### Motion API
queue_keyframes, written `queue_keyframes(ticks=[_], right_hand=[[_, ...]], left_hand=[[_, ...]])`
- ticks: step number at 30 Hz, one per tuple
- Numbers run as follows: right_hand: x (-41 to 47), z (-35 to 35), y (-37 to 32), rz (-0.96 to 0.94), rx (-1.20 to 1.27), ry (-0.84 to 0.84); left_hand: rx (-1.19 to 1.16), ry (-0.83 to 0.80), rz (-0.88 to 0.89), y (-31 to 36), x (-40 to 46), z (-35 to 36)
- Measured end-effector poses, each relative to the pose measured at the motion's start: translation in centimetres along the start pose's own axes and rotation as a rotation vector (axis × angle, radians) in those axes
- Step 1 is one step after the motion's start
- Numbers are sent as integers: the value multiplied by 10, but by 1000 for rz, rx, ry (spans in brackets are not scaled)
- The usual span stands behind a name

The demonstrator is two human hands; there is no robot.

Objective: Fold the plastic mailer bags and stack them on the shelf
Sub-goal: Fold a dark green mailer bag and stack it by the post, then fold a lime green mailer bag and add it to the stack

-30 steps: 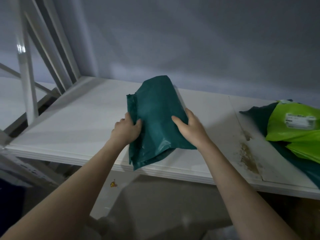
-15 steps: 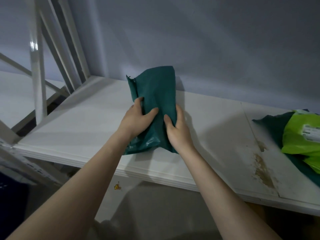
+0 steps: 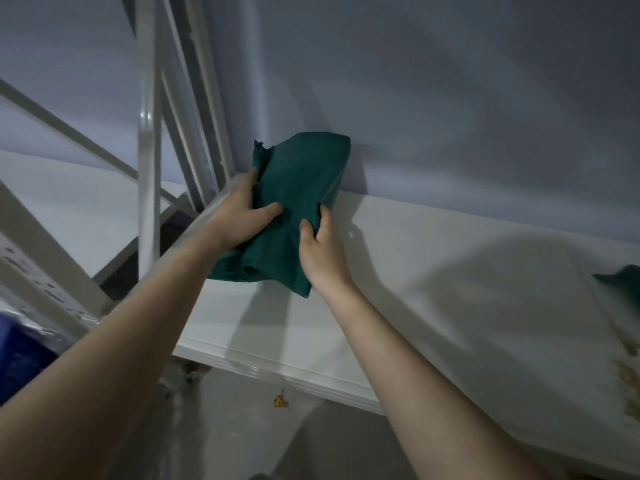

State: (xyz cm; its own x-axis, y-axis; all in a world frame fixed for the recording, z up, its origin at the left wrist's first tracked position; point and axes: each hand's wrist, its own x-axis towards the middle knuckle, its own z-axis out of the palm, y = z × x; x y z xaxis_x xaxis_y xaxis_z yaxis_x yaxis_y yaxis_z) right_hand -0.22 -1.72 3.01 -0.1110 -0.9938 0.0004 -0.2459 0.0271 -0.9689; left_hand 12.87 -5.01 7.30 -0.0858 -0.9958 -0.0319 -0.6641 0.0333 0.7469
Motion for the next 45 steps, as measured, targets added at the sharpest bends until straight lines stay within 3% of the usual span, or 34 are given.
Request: queue_keyframes(ticks=[11,19,23,33,45], right_hand=[[5,41,1,56,-64,-178],[-7,1,-20,-43,-266,-57],[-17,-43,-29,-78,-348,24],[-62,-211,-39,-69,-397,327],[-153,-414,6,46,-488,634]], left_hand=[[-21,22,-103,-47,8,-18],[127,171,110,-15,-9,-22],[139,203,193,19,-17,-8],[131,85,372,133,-55,67],[4,-91,512,249,-97,219]])
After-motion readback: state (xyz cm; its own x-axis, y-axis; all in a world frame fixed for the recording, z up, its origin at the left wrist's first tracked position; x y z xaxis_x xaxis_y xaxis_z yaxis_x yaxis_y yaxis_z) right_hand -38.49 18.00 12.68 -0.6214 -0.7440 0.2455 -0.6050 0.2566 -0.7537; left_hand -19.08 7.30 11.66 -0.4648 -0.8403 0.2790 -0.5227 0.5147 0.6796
